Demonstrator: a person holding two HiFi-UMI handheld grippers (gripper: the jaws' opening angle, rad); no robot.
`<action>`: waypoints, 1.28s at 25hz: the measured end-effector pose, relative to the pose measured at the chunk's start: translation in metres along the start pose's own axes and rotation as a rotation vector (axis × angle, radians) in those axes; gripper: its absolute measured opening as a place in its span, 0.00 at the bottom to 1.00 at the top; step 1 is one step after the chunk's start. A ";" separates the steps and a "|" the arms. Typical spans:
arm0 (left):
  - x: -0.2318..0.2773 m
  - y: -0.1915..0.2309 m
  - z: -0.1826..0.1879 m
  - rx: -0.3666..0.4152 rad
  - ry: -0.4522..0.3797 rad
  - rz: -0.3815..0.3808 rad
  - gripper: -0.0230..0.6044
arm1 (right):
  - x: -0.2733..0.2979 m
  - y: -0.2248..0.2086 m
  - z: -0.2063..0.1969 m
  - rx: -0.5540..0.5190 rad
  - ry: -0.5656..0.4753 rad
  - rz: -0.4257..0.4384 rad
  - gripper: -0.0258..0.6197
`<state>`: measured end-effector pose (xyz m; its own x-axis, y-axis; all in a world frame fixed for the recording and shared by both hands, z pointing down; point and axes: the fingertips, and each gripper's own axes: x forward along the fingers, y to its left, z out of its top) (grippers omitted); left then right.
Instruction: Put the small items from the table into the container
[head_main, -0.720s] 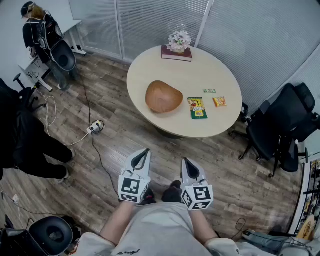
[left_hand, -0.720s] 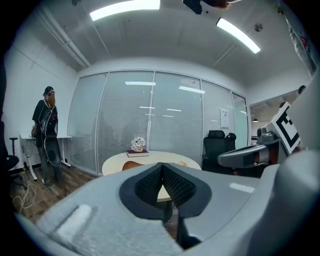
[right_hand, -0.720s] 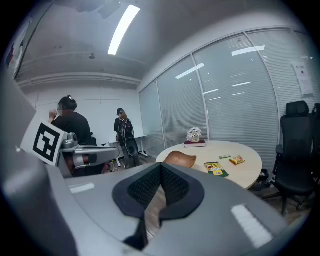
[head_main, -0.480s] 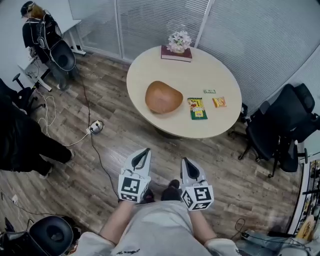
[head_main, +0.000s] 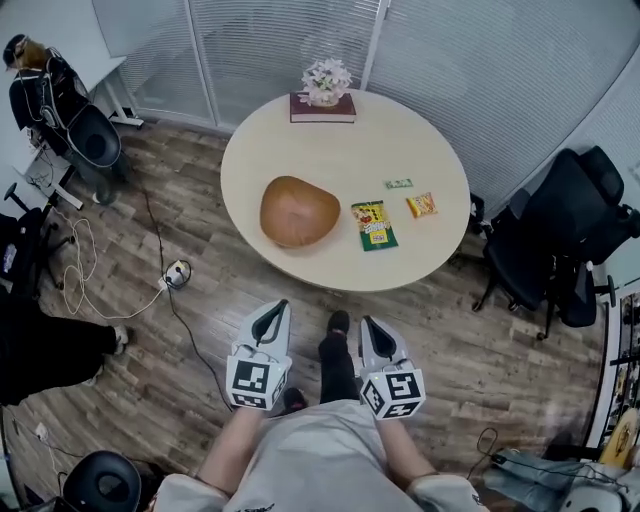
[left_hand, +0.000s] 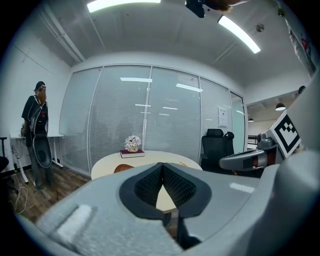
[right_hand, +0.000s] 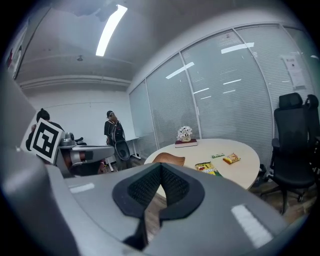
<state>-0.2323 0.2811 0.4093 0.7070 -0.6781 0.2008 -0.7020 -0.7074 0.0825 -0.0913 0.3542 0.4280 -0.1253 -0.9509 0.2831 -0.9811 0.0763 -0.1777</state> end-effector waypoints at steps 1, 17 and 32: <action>0.012 0.003 0.001 0.005 0.004 -0.002 0.03 | 0.011 -0.009 0.002 0.005 0.000 -0.002 0.04; 0.215 0.064 0.023 0.007 0.065 0.082 0.03 | 0.208 -0.162 0.009 -0.122 0.155 0.050 0.04; 0.293 0.092 0.014 -0.022 0.141 0.084 0.03 | 0.300 -0.230 -0.087 -0.131 0.446 0.017 0.36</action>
<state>-0.0882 0.0144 0.4622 0.6280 -0.6984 0.3432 -0.7607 -0.6440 0.0813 0.0841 0.0770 0.6358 -0.1641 -0.7297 0.6638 -0.9852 0.1553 -0.0729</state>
